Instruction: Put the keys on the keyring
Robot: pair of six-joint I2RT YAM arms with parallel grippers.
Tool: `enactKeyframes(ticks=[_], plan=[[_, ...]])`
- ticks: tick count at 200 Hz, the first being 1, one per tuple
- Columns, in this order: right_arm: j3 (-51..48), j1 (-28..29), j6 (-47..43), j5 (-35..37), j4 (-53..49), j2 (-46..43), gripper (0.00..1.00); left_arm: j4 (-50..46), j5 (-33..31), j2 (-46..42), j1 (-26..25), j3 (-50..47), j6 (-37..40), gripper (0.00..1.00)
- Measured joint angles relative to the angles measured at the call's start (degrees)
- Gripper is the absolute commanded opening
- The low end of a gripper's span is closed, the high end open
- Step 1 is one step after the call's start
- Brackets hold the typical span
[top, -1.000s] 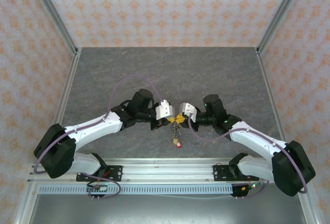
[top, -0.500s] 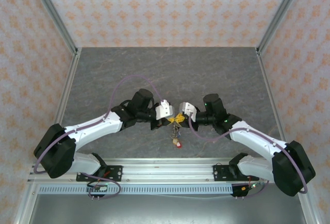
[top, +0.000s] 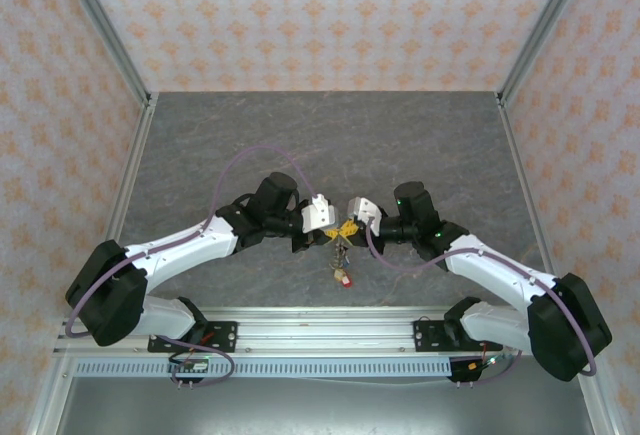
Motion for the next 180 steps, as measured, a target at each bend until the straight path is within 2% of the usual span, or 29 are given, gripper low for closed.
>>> enactKeyframes(ticks=[11,17,25,64,82,93,114,133,153,180], plan=[[-0.02,-0.02,0.35,0.0,0.0,0.0,0.0,0.02,0.0,0.0,0.0,0.0,0.15,0.0],[-0.02,-0.02,0.48,0.02,0.0,0.0,0.04,0.02,0.0,0.0,0.0,0.0,0.15,0.0],[-0.02,-0.02,0.7,0.0,-0.02,0.0,0.15,0.0,0.0,0.0,0.0,0.0,0.09,0.0],[-0.7,-0.04,3.15,2.47,1.16,-2.25,0.3,0.09,-0.22,-0.02,0.0,0.0,-0.17,0.0],[-2.97,-0.04,8.22,6.49,3.06,-7.1,0.31,0.48,-0.98,-0.02,0.0,0.0,-1.18,0.0],[-4.61,-0.04,12.46,10.45,4.55,-10.58,0.27,0.9,-1.73,-0.04,0.0,-0.02,-1.75,0.0],[-5.44,-0.13,25.51,23.3,4.59,-16.17,0.27,1.57,-2.86,-0.26,0.0,-0.2,-3.1,0.0],[-2.43,-1.6,36.76,34.77,-1.46,-17.97,0.3,2.29,-3.41,-0.57,0.0,-0.46,-4.31,0.0],[2.21,-6.71,46.99,41.79,-9.68,-16.15,0.21,2.47,-3.76,-0.57,0.0,-0.46,-5.14,0.0],[3.69,-16.39,58.34,44.92,-20.06,-10.93,0.23,2.67,-4.7,-0.66,0.0,-0.46,-6.08,0.0]])
